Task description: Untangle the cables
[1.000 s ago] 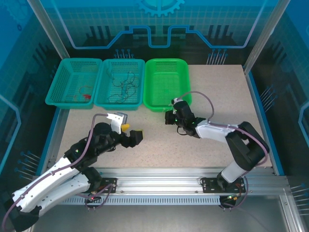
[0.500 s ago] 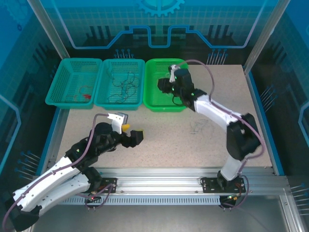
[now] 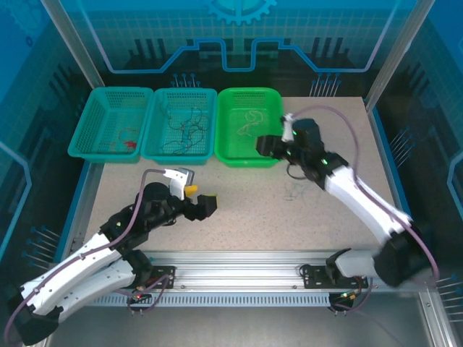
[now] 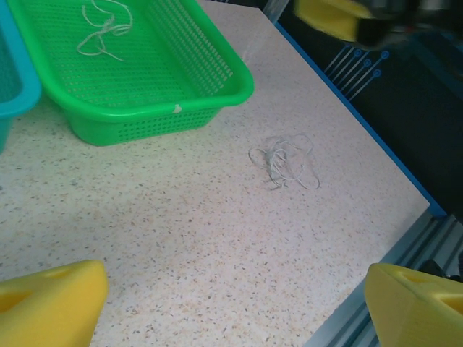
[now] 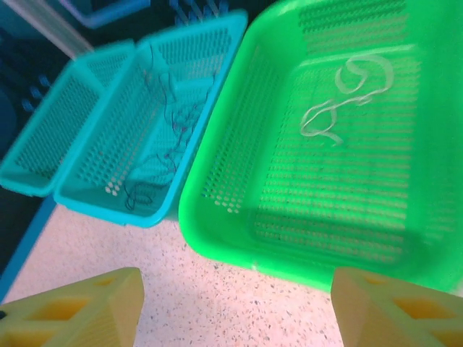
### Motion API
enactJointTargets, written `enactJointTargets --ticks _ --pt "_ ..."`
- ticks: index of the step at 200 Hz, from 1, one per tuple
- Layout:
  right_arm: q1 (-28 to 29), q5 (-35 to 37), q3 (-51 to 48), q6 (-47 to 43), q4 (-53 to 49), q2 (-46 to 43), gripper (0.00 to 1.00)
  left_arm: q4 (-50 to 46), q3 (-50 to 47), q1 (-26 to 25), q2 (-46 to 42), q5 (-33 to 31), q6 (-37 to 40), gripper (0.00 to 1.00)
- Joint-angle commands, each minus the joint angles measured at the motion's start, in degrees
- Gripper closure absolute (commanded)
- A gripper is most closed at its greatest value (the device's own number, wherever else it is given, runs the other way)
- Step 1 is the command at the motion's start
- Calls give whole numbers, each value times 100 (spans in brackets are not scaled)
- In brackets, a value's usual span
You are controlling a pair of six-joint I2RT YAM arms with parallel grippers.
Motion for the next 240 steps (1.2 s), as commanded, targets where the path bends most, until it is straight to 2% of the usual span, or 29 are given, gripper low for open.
enactJointTargets --ticks 1,24,39,60,102,108,116,130,134,140,158,182,198,240 --pt "-166 992 -1100 607 -484 -1182 31 473 -164 -53 35 581 186 7" --pt "-584 1497 -2144 1181 -806 -2276 31 629 -195 -57 106 1195 319 6" --pt "-1105 1155 -2523 1325 -870 -2412 31 668 -197 -88 148 1460 341 6" --pt "-1598 375 -2550 1316 -871 -1747 32 718 -210 -196 158 1564 363 6" --pt "-1608 -173 -2276 1142 -226 167 30 813 -251 -429 227 1339 368 5" --pt "-1630 -290 -2253 1138 -98 392 33 806 -250 -450 241 1302 369 4" --pt "-1641 -438 -2185 1113 33 619 46 771 -242 -465 238 1271 373 4" --pt "-1616 -522 -2074 1074 37 746 84 625 -190 -477 216 1172 390 4" --pt "-1605 -508 -2052 1045 22 690 93 574 -183 -485 206 1135 399 4" --pt "-1567 -421 -2038 983 -31 526 100 499 -164 -486 182 1098 420 4" --pt "-1349 -310 -1851 569 -342 -132 100 372 -156 -485 117 874 444 3" --pt "-1089 -1188 -1206 -185 -971 -673 100 439 -92 -486 196 460 298 3" --pt "-793 -1500 -567 -514 -1601 -811 100 365 85 -486 407 39 116 3" --pt "-194 -2044 497 -609 -2142 -986 100 1144 39 -492 904 309 612 3"
